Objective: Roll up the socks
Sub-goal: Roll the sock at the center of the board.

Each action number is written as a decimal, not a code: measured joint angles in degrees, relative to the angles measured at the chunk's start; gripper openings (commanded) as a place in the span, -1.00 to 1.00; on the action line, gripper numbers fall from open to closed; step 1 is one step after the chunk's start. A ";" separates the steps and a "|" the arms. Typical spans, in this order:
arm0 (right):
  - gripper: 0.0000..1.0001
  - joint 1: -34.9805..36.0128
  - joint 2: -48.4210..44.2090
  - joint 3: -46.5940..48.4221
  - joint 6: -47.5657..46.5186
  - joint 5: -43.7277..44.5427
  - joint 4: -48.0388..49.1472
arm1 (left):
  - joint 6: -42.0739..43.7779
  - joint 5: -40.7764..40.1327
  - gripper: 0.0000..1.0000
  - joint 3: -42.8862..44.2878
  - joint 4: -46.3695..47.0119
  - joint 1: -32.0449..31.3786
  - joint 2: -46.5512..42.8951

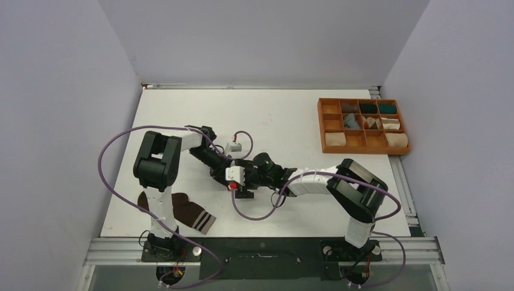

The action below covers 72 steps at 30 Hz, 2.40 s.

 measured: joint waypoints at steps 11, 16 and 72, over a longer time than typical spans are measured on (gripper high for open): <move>-0.81 2.29 6.01 3.78 -5.20 5.33 -4.85 | 2.16 -0.04 -0.33 0.02 -2.32 -0.07 0.20; -0.89 3.06 5.18 5.03 -0.39 6.25 -9.53 | 4.28 1.40 -0.01 0.26 -4.39 0.68 -0.90; 0.41 -26.91 1.64 4.61 42.25 -23.87 -19.45 | 8.92 -18.91 -1.00 -3.04 11.91 -11.85 -10.29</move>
